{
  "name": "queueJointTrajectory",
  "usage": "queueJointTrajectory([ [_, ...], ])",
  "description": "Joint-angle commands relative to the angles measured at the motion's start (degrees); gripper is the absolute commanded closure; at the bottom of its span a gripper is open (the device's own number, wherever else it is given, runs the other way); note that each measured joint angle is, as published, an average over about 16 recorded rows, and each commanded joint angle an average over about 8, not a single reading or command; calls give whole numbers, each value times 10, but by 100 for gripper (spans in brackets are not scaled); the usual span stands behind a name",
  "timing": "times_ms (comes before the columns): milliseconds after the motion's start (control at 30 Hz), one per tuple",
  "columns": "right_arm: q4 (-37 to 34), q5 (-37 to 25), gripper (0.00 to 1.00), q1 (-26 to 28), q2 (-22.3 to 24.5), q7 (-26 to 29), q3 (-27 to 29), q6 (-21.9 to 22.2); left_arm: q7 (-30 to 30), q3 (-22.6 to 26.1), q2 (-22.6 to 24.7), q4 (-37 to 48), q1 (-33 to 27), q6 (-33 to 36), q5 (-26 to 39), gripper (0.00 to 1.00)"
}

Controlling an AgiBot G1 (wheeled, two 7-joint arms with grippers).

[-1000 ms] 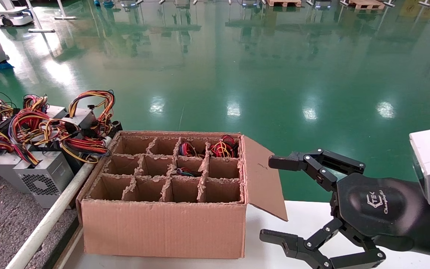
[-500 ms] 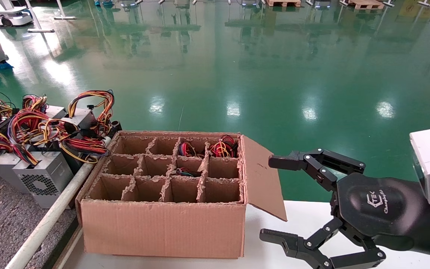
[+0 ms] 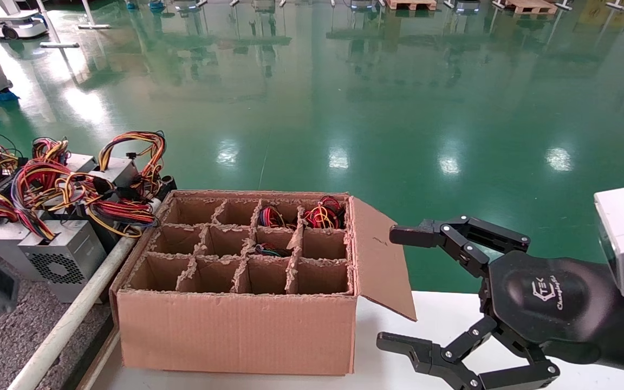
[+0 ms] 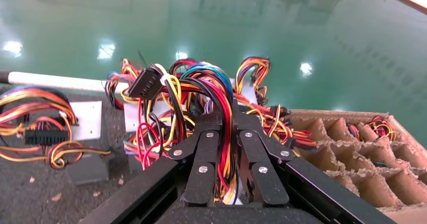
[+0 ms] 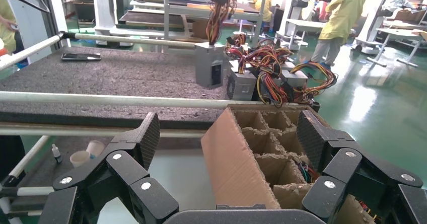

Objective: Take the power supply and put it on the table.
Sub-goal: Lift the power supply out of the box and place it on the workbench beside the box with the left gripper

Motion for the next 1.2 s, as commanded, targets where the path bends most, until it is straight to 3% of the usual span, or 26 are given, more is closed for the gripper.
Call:
queueJointTrajectory([
  [33,0,0,0,0,0,0,0,0,4,-1,-1,3,9,0,-2,100],
  [267,0,0,0,0,0,0,0,0,25,-11,7,26,38,-29,-18,100],
  [633,0,0,0,0,0,0,0,0,68,-38,53,75,66,-153,-56,100],
  [1200,0,0,0,0,0,0,0,0,101,-49,88,134,77,-150,-70,100],
])
